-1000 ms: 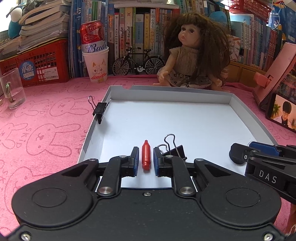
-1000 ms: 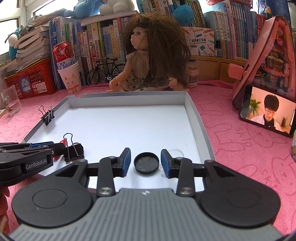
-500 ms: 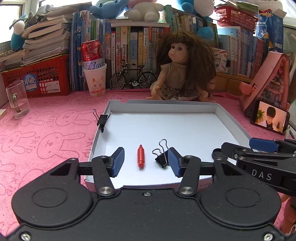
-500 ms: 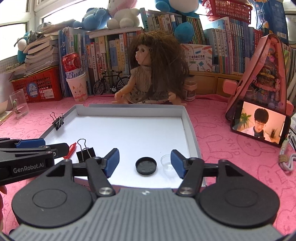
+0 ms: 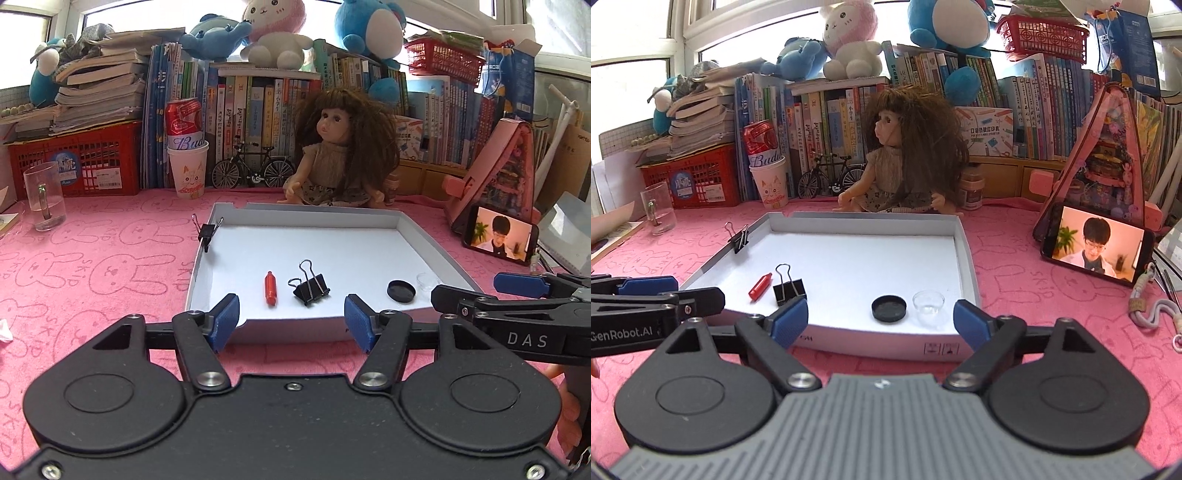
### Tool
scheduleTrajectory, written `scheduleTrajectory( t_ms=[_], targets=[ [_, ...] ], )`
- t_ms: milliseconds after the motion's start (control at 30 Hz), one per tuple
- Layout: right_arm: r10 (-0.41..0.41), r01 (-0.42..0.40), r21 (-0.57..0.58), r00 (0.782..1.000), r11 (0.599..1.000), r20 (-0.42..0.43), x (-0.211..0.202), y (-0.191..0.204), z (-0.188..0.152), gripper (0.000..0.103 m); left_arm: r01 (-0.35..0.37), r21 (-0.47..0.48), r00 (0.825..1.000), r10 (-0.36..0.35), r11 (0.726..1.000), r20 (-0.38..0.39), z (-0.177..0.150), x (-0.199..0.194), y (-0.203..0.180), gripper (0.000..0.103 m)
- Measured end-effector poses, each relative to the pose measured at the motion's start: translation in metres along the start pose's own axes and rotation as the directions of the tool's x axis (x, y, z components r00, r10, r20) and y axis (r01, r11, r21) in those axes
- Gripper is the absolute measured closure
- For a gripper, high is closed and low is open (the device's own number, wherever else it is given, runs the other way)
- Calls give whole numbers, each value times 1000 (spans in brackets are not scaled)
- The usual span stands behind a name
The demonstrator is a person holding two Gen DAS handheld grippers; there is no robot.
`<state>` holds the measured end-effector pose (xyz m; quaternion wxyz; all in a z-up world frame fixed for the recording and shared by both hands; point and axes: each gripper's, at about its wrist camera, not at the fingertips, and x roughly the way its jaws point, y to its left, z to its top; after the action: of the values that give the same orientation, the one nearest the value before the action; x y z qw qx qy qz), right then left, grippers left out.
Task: Organize rigid objects
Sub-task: 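Open the left gripper dropping the marker while the right gripper releases the lid into the tray, then move both open grippers back toward the remaining objects on the cloth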
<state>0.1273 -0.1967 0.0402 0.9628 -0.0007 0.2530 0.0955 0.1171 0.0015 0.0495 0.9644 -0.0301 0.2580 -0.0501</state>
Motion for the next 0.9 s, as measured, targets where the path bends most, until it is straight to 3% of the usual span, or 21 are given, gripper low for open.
scheduleTrajectory(
  t_ms=[400,900],
  targets=[
    [-2,4,-46,1000,999,25,-37,2,-36,3,18,85,999,-23,996,49,-39,-45,-14,36],
    [-52,54,-41,998,998,35,-60,-16,-79,2,37,120,998,-42,992,36,-81,-65,-12,36]
  ],
)
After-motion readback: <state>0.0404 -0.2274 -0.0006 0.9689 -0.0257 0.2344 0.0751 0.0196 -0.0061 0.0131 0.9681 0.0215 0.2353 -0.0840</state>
